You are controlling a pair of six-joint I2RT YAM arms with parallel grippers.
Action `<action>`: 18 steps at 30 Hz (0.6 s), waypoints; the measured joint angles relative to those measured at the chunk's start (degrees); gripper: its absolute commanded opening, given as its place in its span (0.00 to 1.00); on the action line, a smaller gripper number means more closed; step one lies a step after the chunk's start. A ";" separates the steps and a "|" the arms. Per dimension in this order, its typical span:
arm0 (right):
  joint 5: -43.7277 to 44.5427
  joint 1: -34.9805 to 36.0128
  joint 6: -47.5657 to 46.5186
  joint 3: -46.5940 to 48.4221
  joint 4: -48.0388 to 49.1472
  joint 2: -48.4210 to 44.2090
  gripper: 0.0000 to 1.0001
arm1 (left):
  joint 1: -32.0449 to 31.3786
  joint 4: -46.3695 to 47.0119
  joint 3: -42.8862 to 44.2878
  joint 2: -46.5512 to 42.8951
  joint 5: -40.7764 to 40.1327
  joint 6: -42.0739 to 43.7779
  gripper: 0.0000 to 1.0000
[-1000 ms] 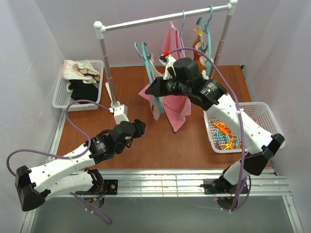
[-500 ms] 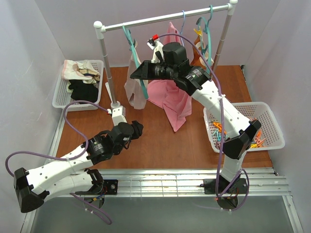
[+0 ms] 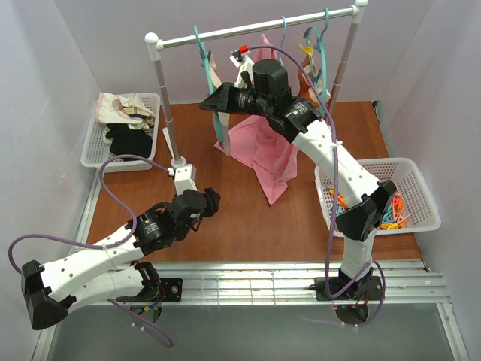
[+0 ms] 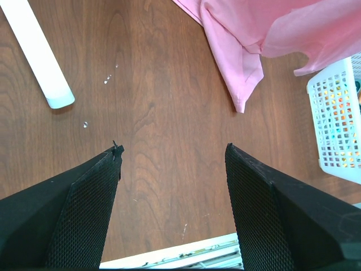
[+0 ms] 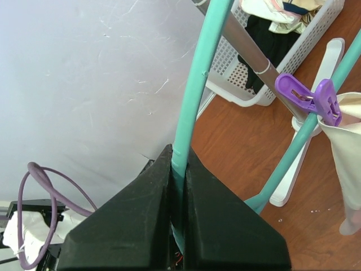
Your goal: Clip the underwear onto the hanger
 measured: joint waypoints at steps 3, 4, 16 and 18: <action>0.04 0.00 0.20 -0.02 0.46 1.16 0.01 | 0.00 0.00 0.00 0.00 -0.17 0.85 0.66; 0.11 0.00 0.17 -0.13 0.52 1.49 0.01 | 0.00 0.00 0.00 0.00 -0.20 1.11 0.66; 2.47 0.00 -1.31 -5.95 5.18 0.83 0.15 | 0.00 -0.02 0.00 -1.97 -0.59 2.05 0.66; 2.78 0.00 -1.53 -6.80 5.01 0.17 0.33 | 0.00 -0.04 0.00 -1.95 -0.59 2.05 0.66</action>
